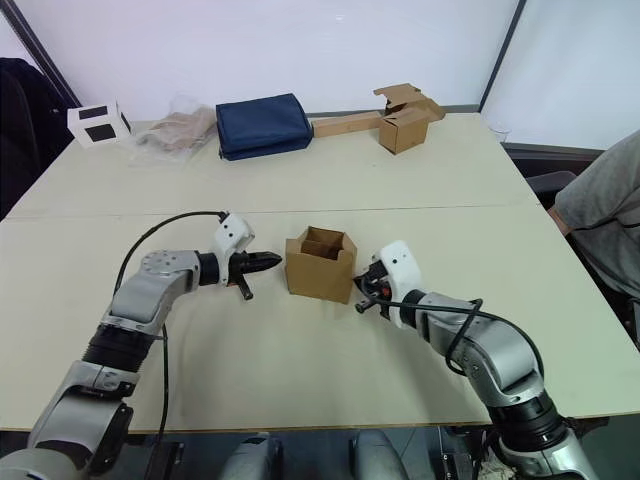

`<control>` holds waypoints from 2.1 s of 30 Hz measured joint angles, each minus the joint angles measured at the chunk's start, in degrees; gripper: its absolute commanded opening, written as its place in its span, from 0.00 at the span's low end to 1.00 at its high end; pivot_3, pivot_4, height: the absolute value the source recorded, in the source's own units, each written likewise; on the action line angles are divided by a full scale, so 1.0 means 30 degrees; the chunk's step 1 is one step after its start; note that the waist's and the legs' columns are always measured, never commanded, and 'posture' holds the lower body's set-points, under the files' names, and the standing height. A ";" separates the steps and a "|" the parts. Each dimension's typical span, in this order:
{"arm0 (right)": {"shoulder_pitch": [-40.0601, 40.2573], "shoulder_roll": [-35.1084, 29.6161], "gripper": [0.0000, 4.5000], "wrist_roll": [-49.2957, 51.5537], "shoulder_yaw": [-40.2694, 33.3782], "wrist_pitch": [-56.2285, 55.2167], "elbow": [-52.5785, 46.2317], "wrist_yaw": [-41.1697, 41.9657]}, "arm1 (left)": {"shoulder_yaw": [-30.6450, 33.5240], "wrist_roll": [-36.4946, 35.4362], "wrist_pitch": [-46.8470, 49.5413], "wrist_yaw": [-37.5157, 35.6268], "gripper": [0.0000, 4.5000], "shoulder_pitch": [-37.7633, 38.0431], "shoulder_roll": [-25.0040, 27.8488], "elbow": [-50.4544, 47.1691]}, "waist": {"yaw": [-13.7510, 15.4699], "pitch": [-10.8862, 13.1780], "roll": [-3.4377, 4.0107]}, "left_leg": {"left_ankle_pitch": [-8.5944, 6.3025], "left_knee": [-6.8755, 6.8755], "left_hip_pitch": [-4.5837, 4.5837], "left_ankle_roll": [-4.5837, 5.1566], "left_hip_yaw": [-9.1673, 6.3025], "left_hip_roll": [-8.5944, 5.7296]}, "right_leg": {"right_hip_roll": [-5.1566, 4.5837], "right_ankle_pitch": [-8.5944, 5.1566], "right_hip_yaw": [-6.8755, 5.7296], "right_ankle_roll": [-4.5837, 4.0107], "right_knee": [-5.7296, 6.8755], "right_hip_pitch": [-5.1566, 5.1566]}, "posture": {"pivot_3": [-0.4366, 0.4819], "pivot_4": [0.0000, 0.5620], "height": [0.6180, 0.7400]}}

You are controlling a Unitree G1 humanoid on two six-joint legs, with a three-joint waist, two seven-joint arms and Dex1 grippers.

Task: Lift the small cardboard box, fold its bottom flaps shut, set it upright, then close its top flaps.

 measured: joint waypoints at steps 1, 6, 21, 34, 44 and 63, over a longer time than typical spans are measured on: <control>-0.0041 0.0168 0.00 -0.0099 0.0147 0.0014 0.0029 0.0079 | -0.0117 -0.0009 0.0016 -0.0186 0.02 0.0023 0.0024 -0.0124 | -0.0004 0.0000 0.0000 | 0.0000 0.0000 0.0000 0.0000 0.0000 0.0000 | 0.0001 0.0000 0.0000 0.0000 0.0000 0.0000 | 0.48 0.27 1.00; -0.0551 0.0858 0.00 -0.0778 0.0230 0.0287 0.0293 0.0346 | -0.0967 0.0243 -0.0237 -0.1592 0.02 0.0348 0.1470 -0.0658 | -0.0048 -0.0003 0.0006 | -0.0001 -0.0015 0.0010 0.0001 -0.0001 0.0004 | 0.0012 -0.0001 0.0000 -0.0002 0.0000 -0.0001 | 0.48 0.27 1.00; -0.0821 0.2074 0.00 -0.1971 0.0644 0.0760 0.0869 0.1536 | -0.1321 -0.0141 0.1166 -0.3452 0.02 0.0936 0.3291 -0.1962 | -0.0030 -0.0004 0.0005 | -0.0001 -0.0012 0.0011 0.0001 -0.0003 0.0003 | 0.0007 -0.0002 -0.0007 -0.0002 0.0004 0.0005 | 0.48 0.27 1.00; -0.0717 0.1229 0.00 -0.3720 0.0764 0.0352 0.1083 0.2717 | -0.1774 -0.0072 0.0976 -0.5045 0.02 0.1405 0.4666 -0.2781 | -0.0025 -0.0004 0.0005 | -0.0001 -0.0016 0.0012 0.0002 -0.0002 0.0003 | 0.0008 -0.0002 -0.0006 -0.0003 0.0002 0.0003 | 0.48 0.27 1.00; -0.0794 0.1133 0.00 -0.4888 -0.1810 -0.7235 0.3473 0.4755 | 0.2518 -0.3220 0.0355 -0.3678 0.02 -0.2288 0.2296 0.0151 | -0.0103 0.0000 -0.0011 | -0.0004 -0.0012 0.0007 0.0006 -0.0004 0.0003 | 0.0002 -0.0001 -0.0022 0.0000 -0.0011 0.0008 | 0.48 0.27 1.00; -0.3803 0.2206 0.00 -0.4953 0.1252 -0.8907 0.6115 1.1084 | 0.0631 -0.2650 -0.0504 -0.5308 0.02 -0.2385 0.1765 0.1572 | -0.0494 -0.0003 -0.0005 | 0.0001 -0.0007 0.0014 -0.0003 -0.0010 0.0003 | 0.0003 -0.0001 -0.0021 -0.0002 0.0004 0.0005 | 0.48 0.27 1.00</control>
